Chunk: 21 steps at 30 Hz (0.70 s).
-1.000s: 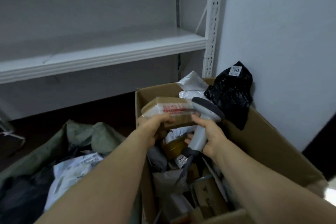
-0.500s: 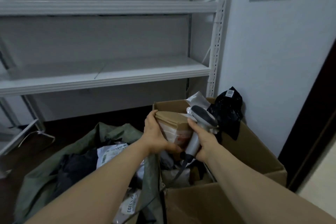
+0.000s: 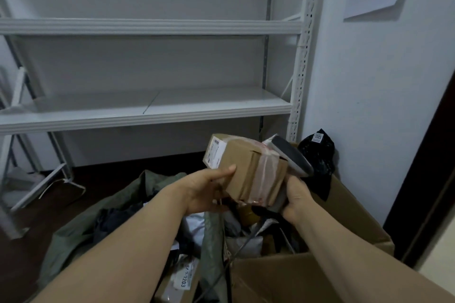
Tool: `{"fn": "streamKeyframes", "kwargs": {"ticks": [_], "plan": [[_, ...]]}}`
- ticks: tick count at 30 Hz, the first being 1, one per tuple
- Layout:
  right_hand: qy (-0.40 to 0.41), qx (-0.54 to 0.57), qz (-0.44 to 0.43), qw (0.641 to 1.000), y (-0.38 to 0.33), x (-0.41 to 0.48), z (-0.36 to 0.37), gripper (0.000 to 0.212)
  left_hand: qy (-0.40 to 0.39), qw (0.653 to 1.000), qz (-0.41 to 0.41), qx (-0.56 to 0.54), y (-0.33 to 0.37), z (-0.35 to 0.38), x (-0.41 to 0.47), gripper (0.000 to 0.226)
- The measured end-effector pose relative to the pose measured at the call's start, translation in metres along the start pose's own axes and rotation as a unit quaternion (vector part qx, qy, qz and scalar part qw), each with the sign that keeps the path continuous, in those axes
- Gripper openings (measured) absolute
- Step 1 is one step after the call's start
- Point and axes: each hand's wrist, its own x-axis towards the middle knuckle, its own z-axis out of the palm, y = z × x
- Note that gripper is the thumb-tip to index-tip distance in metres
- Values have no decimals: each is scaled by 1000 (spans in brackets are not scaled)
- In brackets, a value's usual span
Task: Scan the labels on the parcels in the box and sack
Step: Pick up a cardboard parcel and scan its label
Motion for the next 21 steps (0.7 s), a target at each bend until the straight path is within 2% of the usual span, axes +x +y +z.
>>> {"fn": "streamKeyframes", "kwargs": {"ticks": [2, 3, 5, 8, 13, 15, 17, 19, 21], "plan": [[-17, -8, 10, 1000, 1, 0, 1, 12, -14, 999, 13, -44, -5, 0, 2, 88], [-30, -7, 14, 999, 2, 0, 3, 13, -19, 995, 19, -91, -6, 2, 4, 94], [-43, -13, 18, 999, 7, 2, 7, 17, -30, 985, 20, -168, -5, 7, 5, 81], [-49, -30, 14, 998, 7, -1, 11, 15, -33, 977, 17, -212, -4, 8, 4, 64], [-15, -146, -52, 988, -3, 1, 6, 11, 3, 978, 92, -188, 2, -2, -2, 60], [-24, -141, -56, 988, -4, 1, 3, 22, 47, 983, 109, -143, 4, -13, 0, 83], [-43, -118, -47, 991, -5, -1, 7, 30, 58, 988, 107, -99, 1, -20, -1, 102], [-67, -97, -44, 992, -4, -4, 14, 28, 43, 993, 91, -62, -4, -18, -3, 101], [-87, -85, -40, 992, -3, -7, 20, 29, 33, 996, 68, -57, -4, -16, -7, 86]]}}
